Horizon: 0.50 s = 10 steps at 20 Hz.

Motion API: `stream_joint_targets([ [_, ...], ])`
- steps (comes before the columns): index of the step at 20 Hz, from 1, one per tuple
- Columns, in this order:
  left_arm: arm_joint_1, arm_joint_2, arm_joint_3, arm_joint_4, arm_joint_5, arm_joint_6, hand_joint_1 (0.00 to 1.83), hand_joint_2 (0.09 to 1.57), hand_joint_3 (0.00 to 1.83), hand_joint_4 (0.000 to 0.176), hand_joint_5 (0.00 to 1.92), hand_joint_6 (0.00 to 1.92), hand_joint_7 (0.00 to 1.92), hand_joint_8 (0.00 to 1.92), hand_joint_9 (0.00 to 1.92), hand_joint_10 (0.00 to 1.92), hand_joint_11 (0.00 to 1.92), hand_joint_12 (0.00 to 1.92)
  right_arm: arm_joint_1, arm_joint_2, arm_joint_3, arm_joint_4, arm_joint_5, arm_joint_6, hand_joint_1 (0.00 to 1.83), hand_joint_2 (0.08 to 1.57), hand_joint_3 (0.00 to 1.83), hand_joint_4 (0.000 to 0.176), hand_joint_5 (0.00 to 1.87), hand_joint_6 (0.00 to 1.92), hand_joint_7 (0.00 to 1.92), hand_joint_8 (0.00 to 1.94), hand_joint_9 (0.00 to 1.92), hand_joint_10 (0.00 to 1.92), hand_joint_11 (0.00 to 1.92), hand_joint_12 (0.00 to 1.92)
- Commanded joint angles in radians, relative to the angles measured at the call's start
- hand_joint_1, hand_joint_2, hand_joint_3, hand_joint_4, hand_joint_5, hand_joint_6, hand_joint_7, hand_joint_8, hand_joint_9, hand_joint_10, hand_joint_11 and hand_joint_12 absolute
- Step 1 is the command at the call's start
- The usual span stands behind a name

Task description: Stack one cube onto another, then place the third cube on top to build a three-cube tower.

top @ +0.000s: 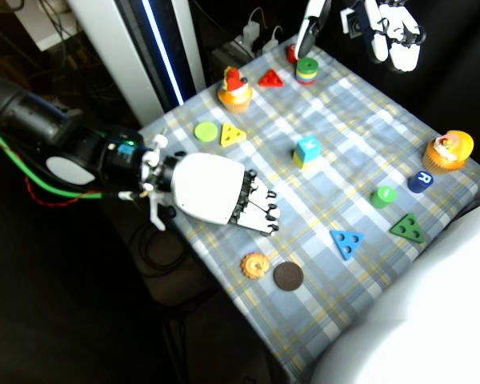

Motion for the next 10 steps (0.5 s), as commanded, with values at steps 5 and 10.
stream_joint_targets([
  [5, -0.001, 0.002, -0.002, 0.028, -0.117, -0.004, 0.70, 0.81, 0.00, 0.176, 0.14, 0.00, 0.21, 0.00, 0.23, 0.00, 0.00, 0.72, 0.011, 0.007, -0.002, -0.001, 0.076, -0.009, 1.15, 1.08, 0.00, 0.000, 1.02, 0.89, 0.91, 0.04, 0.85, 0.09, 0.33, 1.19],
  [10, -0.001, 0.001, -0.002, 0.026, -0.115, -0.004, 0.69, 0.81, 0.00, 0.176, 0.15, 0.00, 0.21, 0.00, 0.23, 0.00, 0.00, 0.63, 0.015, 0.007, -0.009, -0.021, 0.076, -0.009, 1.17, 1.09, 0.00, 0.000, 1.02, 0.90, 0.94, 0.04, 0.89, 0.12, 0.36, 1.17],
])
